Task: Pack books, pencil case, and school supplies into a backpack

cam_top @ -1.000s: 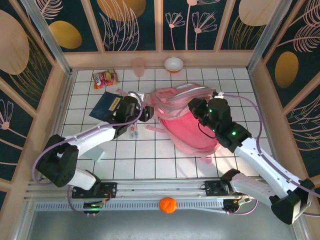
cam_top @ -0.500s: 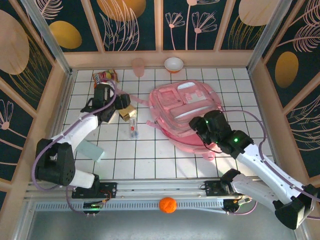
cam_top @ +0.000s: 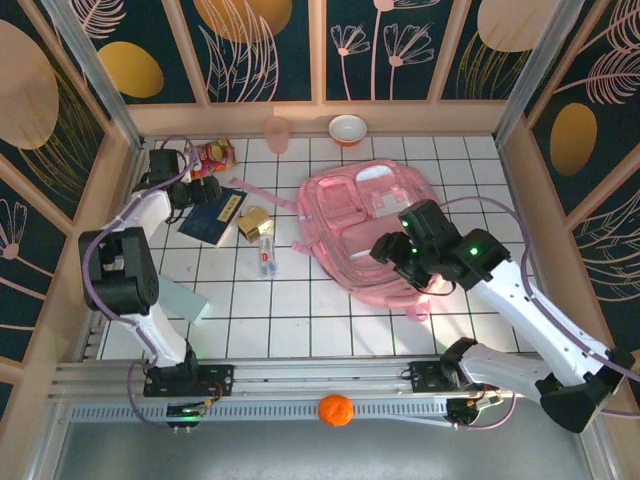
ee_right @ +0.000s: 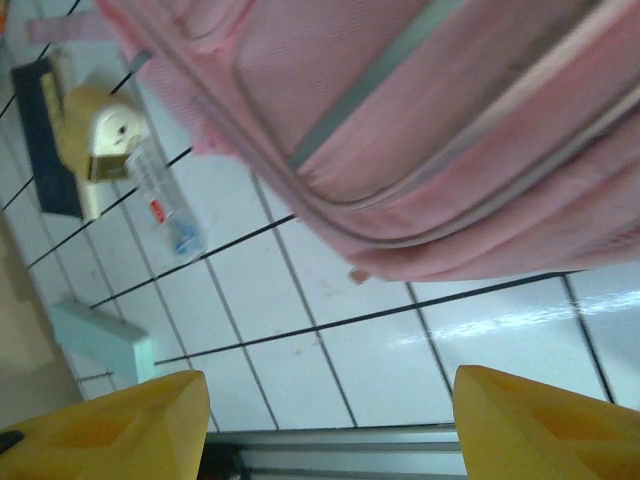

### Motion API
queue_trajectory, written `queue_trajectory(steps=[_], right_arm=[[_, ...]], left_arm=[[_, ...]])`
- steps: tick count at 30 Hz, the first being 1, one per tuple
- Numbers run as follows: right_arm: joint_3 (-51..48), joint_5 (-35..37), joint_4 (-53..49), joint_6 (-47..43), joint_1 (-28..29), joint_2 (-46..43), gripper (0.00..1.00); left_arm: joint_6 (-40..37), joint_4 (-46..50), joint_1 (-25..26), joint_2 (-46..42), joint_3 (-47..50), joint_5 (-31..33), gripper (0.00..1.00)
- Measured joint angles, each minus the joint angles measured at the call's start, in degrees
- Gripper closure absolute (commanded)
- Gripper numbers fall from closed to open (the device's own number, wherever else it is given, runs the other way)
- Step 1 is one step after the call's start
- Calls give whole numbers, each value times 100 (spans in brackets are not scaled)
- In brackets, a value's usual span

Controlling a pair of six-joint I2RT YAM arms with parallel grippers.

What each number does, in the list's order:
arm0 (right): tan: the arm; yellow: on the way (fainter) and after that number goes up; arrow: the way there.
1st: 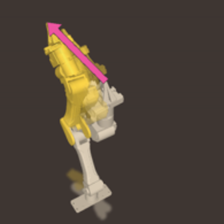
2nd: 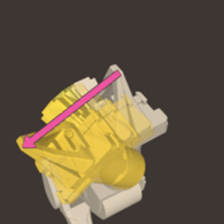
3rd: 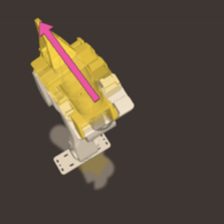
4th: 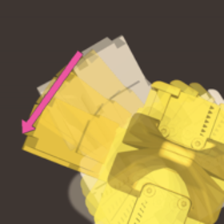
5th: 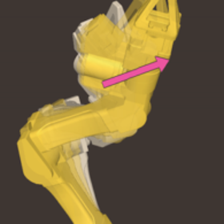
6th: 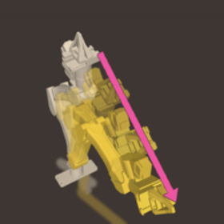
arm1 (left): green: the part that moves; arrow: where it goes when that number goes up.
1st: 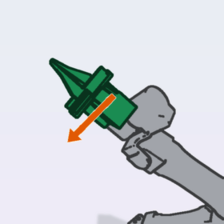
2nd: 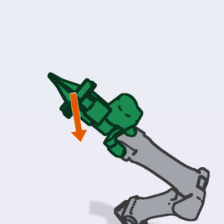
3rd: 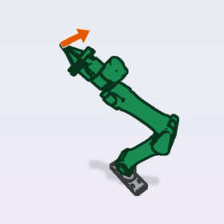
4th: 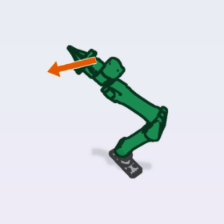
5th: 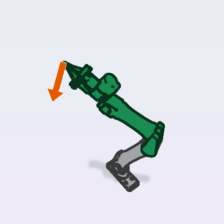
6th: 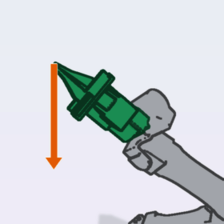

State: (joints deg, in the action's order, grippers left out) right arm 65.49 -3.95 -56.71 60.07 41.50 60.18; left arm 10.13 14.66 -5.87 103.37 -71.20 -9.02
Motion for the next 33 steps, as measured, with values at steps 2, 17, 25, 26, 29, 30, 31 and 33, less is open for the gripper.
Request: queue_trajectory(steps=[2, 17, 25, 26, 29, 30, 31, 33], right_arm=[[138, -52, 251, -33, 262, 315, 36], [1808, -310, 3272, -717, 1384, 3932, 41], [2142, -433, 4157, -732, 1436, 4756, 41], [2197, -461, 4205, -734, 1432, 4841, 41], [2424, -579, 4419, -730, 1432, 5119, 42], [2509, -649, 4498, -732, 1434, 5222, 42], [2581, -695, 4553, -737, 1434, 5307, 42], [2763, -817, 4642, -756, 1440, 5517, 42]], left_arm=[[-70, 63, -125, 267, -138, 0, 10], [-433, 455, -525, 1648, -1196, -258, 20], [-560, 492, -529, 1725, -1126, -278, 24], [-562, 437, -535, 1692, -1064, -299, 25], [-562, 227, -540, 1528, -780, -404, 26], [-560, 190, -540, 1453, -662, -450, 27], [-557, 164, -538, 1373, -542, -501, 27], [-533, 144, -538, 1187, -278, -619, 29]])
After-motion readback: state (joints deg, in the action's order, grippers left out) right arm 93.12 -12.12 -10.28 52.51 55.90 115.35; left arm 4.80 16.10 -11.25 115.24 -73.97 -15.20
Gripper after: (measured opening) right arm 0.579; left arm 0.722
